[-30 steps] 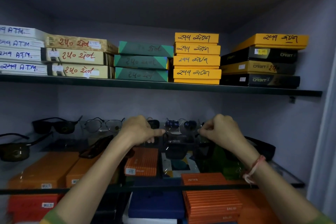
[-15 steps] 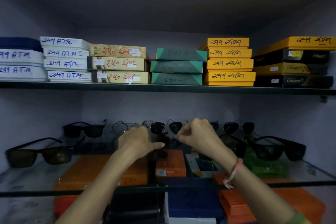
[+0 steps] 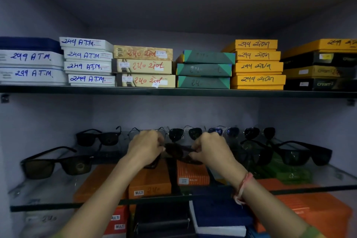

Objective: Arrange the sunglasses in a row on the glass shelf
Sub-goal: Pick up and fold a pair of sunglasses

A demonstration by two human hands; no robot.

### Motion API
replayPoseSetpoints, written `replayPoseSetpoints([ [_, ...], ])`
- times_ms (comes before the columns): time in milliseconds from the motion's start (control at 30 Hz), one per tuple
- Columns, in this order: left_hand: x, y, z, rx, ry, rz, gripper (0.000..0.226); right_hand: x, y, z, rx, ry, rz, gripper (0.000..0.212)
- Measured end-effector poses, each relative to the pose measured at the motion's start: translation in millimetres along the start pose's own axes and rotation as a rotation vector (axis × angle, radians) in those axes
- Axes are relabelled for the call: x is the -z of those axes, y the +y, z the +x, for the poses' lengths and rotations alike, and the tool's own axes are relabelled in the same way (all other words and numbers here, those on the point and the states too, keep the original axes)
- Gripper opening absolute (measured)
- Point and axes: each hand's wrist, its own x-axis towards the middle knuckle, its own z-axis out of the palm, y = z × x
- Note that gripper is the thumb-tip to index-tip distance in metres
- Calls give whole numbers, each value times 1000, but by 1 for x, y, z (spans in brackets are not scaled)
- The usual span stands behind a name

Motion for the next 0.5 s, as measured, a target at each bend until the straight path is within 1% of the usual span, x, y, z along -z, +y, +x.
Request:
replayPoseSetpoints([
  [100, -6, -2, 1, -35, 28, 13, 33, 2, 2, 0, 36, 92, -14, 20],
  [200, -4, -1, 2, -98, 100, 17, 34, 9, 6, 2, 95, 144, 9, 23],
  [300, 7, 3, 2, -160, 114, -13, 32, 20, 10, 3, 137, 174, 47, 22],
  [400, 18, 8, 1, -163, 135, 5, 31, 30, 13, 3, 164, 220, 31, 19],
  [500, 25, 15, 0, -161, 153, 57, 29, 33, 17, 3, 136, 268, 45, 17],
])
